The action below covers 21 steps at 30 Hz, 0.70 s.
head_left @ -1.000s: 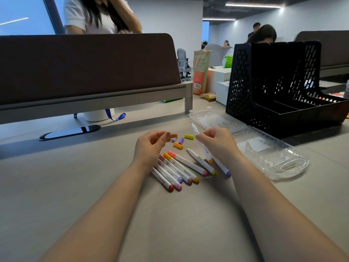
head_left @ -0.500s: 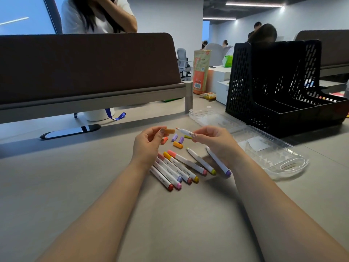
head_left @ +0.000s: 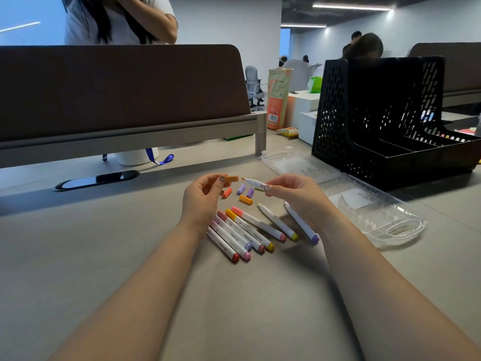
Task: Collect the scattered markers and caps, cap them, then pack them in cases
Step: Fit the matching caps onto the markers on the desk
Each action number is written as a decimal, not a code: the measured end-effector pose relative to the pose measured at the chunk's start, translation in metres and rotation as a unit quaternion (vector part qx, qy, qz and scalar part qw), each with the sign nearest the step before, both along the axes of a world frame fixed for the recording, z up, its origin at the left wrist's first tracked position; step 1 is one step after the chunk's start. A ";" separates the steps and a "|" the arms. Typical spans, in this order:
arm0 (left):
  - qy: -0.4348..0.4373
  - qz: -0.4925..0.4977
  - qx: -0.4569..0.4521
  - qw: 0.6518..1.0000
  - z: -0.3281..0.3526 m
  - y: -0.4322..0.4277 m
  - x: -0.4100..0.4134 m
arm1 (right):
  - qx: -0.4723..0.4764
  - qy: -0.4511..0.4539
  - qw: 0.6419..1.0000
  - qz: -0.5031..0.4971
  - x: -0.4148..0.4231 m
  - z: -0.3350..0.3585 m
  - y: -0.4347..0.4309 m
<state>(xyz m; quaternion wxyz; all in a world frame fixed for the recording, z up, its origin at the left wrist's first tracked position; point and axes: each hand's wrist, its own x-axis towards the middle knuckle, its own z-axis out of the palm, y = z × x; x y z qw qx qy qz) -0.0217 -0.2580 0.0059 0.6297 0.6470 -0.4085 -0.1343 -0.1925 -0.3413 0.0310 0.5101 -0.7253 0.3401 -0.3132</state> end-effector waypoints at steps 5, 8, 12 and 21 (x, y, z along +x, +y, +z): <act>0.043 -0.008 -0.005 0.999 0.001 0.000 -0.001 | 0.001 -0.020 1.000 -0.020 0.000 0.001 0.001; 0.074 -0.023 -0.013 0.997 0.001 0.000 -0.001 | 0.003 -0.024 0.999 -0.034 0.003 -0.001 0.001; 0.070 -0.043 -0.013 0.997 0.002 0.000 -0.001 | 0.000 -0.021 0.999 -0.036 0.006 -0.002 0.003; 0.035 -0.101 0.022 0.994 0.007 0.000 -0.004 | -0.004 -0.020 0.999 -0.032 0.007 -0.004 0.004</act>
